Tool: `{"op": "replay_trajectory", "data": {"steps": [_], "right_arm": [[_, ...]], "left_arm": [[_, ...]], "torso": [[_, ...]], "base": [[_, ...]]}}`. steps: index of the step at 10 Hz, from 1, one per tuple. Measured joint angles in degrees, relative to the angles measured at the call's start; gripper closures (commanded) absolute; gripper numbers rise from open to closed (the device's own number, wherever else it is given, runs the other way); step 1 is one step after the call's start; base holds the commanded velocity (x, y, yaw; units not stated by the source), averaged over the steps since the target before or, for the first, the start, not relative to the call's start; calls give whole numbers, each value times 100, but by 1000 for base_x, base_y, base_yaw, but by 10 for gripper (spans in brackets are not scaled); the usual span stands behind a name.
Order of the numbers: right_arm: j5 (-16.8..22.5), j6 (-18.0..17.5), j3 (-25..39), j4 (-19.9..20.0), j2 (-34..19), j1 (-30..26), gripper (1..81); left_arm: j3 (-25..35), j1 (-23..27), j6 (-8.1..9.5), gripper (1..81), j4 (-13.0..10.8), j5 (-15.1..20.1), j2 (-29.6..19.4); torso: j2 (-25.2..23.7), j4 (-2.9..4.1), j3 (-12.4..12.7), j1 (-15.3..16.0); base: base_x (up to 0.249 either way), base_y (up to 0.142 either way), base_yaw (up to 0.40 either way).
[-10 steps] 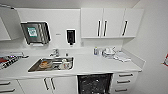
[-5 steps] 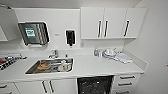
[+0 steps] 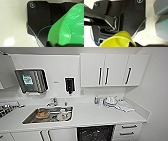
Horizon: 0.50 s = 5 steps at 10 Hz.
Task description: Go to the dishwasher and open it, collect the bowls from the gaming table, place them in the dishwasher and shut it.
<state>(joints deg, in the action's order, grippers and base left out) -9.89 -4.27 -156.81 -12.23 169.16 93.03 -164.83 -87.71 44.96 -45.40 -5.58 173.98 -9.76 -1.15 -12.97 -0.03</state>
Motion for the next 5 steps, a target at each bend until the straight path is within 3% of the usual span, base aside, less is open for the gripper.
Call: {"op": "replay_trajectory", "data": {"steps": [5], "right_arm": [[5,2,0,0,-2,13,811]], "left_arm": [[0,1,-1,811,0,2,0]], "torso": [[0,0,0,0]], "base": [[67,0,0]]}}
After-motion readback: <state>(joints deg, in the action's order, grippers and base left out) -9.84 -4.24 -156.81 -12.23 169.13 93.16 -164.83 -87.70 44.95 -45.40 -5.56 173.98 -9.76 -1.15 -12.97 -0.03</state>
